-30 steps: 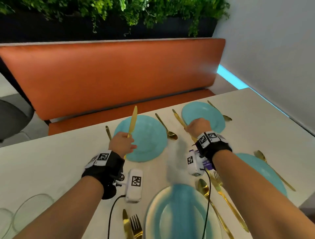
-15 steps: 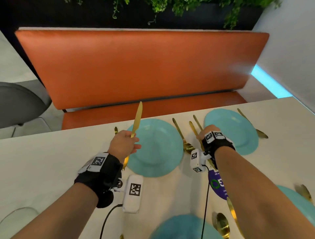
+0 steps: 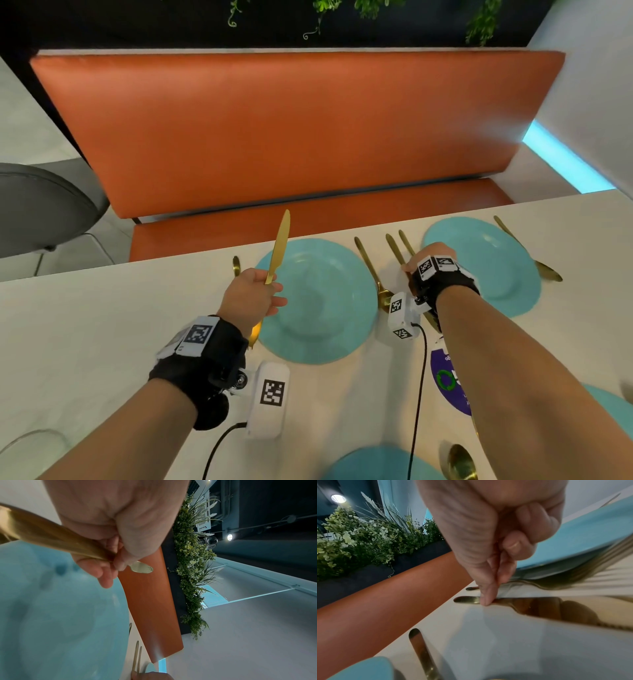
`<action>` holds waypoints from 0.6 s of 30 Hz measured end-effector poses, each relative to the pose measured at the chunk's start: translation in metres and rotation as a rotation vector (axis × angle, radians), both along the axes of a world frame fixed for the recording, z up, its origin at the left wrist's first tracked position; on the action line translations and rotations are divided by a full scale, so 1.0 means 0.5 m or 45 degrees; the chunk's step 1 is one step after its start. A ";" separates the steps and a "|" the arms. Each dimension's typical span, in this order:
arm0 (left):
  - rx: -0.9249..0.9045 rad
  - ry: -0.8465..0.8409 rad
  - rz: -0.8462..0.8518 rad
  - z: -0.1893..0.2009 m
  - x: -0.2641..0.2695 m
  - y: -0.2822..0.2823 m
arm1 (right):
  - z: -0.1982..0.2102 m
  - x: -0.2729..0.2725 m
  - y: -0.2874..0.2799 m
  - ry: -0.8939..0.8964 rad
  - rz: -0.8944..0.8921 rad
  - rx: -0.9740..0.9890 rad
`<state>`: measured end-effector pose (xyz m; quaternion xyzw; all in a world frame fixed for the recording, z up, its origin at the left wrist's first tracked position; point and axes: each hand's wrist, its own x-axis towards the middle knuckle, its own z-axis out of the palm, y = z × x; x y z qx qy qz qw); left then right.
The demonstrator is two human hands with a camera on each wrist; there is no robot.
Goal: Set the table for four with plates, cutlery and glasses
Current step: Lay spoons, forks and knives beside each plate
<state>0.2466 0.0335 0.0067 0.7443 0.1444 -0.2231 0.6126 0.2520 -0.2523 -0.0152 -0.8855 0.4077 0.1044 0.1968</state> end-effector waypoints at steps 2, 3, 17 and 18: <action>0.017 0.005 0.010 -0.001 -0.001 0.002 | -0.001 0.001 0.000 -0.008 -0.010 0.000; 0.023 0.007 0.011 -0.003 -0.001 0.003 | -0.001 0.002 0.000 -0.014 -0.015 0.006; 0.065 0.018 0.031 -0.016 -0.010 0.019 | -0.017 0.012 -0.005 -0.105 -0.092 0.019; 0.069 0.018 0.033 -0.017 -0.010 0.020 | -0.016 0.011 -0.004 -0.104 -0.098 0.028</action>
